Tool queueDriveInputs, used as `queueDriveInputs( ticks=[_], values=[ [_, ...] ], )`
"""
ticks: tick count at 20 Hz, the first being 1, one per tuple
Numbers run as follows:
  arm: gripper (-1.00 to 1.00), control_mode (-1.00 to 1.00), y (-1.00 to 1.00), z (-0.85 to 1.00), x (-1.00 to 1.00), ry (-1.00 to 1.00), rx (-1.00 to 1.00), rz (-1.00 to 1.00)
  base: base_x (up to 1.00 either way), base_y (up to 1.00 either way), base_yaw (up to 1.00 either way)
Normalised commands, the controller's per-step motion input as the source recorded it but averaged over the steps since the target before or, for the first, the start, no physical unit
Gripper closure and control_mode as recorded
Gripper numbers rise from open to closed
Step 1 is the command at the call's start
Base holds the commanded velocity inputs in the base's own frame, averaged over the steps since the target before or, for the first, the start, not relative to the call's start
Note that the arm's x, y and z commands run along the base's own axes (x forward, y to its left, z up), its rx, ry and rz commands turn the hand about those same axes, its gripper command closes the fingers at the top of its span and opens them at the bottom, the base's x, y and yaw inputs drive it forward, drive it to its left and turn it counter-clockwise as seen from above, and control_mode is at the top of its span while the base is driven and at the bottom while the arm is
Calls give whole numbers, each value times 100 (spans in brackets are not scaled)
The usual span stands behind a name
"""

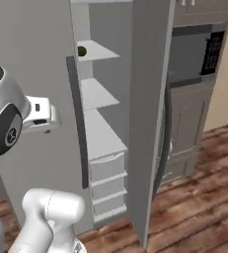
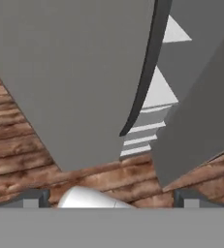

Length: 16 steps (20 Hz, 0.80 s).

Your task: Take the lemon wedge and lime out of the freezer and place them in the tupperware container on the counter. Then put the tupperware containing the vegetables back in the freezer.

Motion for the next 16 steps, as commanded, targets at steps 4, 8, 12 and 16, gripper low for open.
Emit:
queueDriveInputs(
  ticks=[4,8,12,16],
  values=[
    [-100,100,0,0,0,0,0,0,25,-8,68],
    [-100,100,0,0,0,0,0,0,57,-54,47],
    [-100,100,0,0,0,0,0,0,18,-53,40],
    [-100,100,0,0,0,0,0,0,-2,-8,4]
  ],
)
